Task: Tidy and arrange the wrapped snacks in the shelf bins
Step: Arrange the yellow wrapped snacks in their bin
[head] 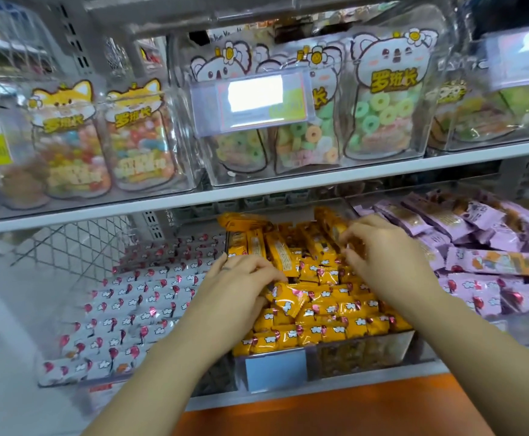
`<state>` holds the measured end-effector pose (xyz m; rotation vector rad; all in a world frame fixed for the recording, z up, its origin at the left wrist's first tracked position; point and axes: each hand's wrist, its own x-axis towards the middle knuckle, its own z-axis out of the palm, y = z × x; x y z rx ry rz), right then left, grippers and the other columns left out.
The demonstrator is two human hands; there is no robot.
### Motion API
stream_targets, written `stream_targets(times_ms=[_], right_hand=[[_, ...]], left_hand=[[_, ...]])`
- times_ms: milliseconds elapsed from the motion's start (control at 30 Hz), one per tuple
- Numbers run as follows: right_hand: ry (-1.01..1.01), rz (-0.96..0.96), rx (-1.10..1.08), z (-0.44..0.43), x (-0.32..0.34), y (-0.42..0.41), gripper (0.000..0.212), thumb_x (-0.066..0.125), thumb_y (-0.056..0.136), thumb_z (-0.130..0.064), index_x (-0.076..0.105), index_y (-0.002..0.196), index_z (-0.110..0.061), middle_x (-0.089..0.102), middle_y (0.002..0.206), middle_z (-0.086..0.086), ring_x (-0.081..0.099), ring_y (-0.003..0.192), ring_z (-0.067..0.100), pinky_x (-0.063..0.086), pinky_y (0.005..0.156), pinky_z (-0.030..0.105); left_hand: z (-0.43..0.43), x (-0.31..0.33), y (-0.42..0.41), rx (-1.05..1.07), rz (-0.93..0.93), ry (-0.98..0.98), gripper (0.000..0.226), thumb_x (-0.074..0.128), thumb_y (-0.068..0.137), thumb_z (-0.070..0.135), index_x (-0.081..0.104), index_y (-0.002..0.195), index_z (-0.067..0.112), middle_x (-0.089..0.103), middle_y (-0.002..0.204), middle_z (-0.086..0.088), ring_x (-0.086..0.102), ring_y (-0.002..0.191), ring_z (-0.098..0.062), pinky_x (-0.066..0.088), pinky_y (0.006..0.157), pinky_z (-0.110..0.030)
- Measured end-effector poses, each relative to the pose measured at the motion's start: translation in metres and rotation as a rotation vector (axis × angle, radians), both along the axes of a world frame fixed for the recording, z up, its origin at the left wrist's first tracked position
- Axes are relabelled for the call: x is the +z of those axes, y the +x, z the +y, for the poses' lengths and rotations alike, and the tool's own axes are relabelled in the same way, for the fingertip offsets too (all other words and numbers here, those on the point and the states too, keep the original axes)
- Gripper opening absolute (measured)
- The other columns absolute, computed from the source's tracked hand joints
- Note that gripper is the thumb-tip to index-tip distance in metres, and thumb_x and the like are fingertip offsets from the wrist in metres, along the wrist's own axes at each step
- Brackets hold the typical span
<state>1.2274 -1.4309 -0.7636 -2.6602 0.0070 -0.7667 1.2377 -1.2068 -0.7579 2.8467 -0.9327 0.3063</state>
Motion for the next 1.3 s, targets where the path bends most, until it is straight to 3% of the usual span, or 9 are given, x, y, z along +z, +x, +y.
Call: stream_targets(times_ms=[200, 300, 433, 533, 667, 800, 1000, 1133, 1300], right_hand=[[-0.093, 0.117, -0.033, -0.014, -0.006, -0.020, 0.013, 0.059, 0.088, -0.023, 0.068, 0.097, -0.023, 0.058, 0.112, -0.008, 0.057, 0.091, 0.016, 0.037, 0.066, 0.025], [-0.167, 0.124, 0.018, -0.019, -0.008, -0.022, 0.030, 0.063, 0.084, -0.025, 0.064, 0.114, -0.028, 0.060, 0.119, -0.009, 0.056, 0.104, 0.016, 0.043, 0.087, 0.032], [0.335, 0.158, 0.341, -0.012, 0.002, -0.031, 0.063, 0.065, 0.080, -0.015, 0.041, 0.136, -0.035, 0.053, 0.122, -0.017, 0.051, 0.096, -0.007, 0.043, 0.083, 0.011], [0.560, 0.103, 0.413, -0.005, 0.007, -0.029, 0.062, 0.066, 0.084, -0.018, 0.038, 0.136, -0.036, 0.054, 0.111, -0.015, 0.052, 0.099, -0.008, 0.046, 0.081, 0.013], [0.560, 0.021, 0.348, -0.005, 0.011, -0.027, 0.033, 0.065, 0.086, -0.022, 0.054, 0.115, -0.031, 0.058, 0.090, -0.010, 0.053, 0.081, -0.004, 0.044, 0.067, 0.007], [0.652, 0.044, 0.327, -0.010, 0.010, -0.026, 0.026, 0.064, 0.086, -0.012, 0.057, 0.104, -0.029, 0.051, 0.074, -0.012, 0.051, 0.062, -0.010, 0.041, 0.052, 0.008], [0.598, 0.152, 0.351, -0.016, 0.009, -0.027, 0.032, 0.062, 0.086, -0.003, 0.057, 0.096, -0.033, 0.064, 0.085, -0.006, 0.062, 0.073, 0.031, 0.053, 0.063, 0.040], [0.657, 0.117, 0.340, -0.016, 0.006, -0.025, 0.029, 0.065, 0.085, -0.006, 0.059, 0.095, -0.033, 0.066, 0.090, -0.008, 0.063, 0.074, 0.007, 0.049, 0.059, 0.018], [0.624, 0.003, 0.261, -0.017, 0.011, -0.023, 0.024, 0.066, 0.085, -0.014, 0.061, 0.101, -0.032, 0.063, 0.093, -0.015, 0.059, 0.077, 0.001, 0.042, 0.060, 0.004]], left_hand=[[-0.024, 0.008, -0.010, -0.078, -0.033, -0.174, 0.042, 0.051, 0.094, 0.033, 0.041, 0.133, 0.045, 0.042, 0.132, 0.025, 0.032, 0.127, 0.000, 0.010, 0.111, -0.022], [-0.037, 0.012, -0.006, -0.064, 0.038, -0.332, 0.045, 0.053, 0.093, 0.036, 0.040, 0.136, 0.042, 0.046, 0.130, 0.023, 0.039, 0.124, -0.001, 0.026, 0.113, -0.031], [-0.049, 0.015, 0.002, -0.049, 0.158, -0.448, 0.050, 0.059, 0.090, 0.035, 0.041, 0.137, 0.038, 0.053, 0.124, 0.021, 0.047, 0.118, -0.001, 0.042, 0.104, -0.034], [-0.058, 0.016, 0.006, -0.055, 0.213, -0.471, 0.050, 0.064, 0.087, 0.035, 0.043, 0.132, 0.035, 0.057, 0.106, 0.025, 0.052, 0.102, 0.004, 0.046, 0.096, -0.029], [-0.065, 0.015, 0.012, -0.066, 0.221, -0.402, 0.047, 0.062, 0.086, 0.042, 0.043, 0.129, 0.036, 0.061, 0.116, 0.022, 0.058, 0.101, -0.013, 0.044, 0.094, -0.039], [-0.049, 0.005, 0.034, 0.040, 0.141, -0.109, 0.041, 0.054, 0.092, 0.041, 0.045, 0.132, 0.043, 0.037, 0.148, 0.011, 0.031, 0.137, -0.016, 0.023, 0.115, -0.045], [-0.033, -0.008, 0.051, 0.115, 0.058, 0.045, 0.031, 0.042, 0.099, 0.031, 0.053, 0.125, 0.045, 0.035, 0.149, 0.010, 0.029, 0.138, -0.018, 0.016, 0.113, -0.044], [-0.036, -0.009, 0.056, 0.137, -0.003, 0.070, 0.032, 0.040, 0.100, 0.028, 0.053, 0.125, 0.044, 0.038, 0.147, 0.010, 0.034, 0.135, -0.018, 0.016, 0.113, -0.045], [-0.040, -0.011, 0.053, 0.138, -0.127, 0.129, 0.030, 0.044, 0.097, 0.032, 0.056, 0.123, 0.041, 0.039, 0.140, 0.008, 0.030, 0.132, -0.020, 0.019, 0.110, -0.040]])
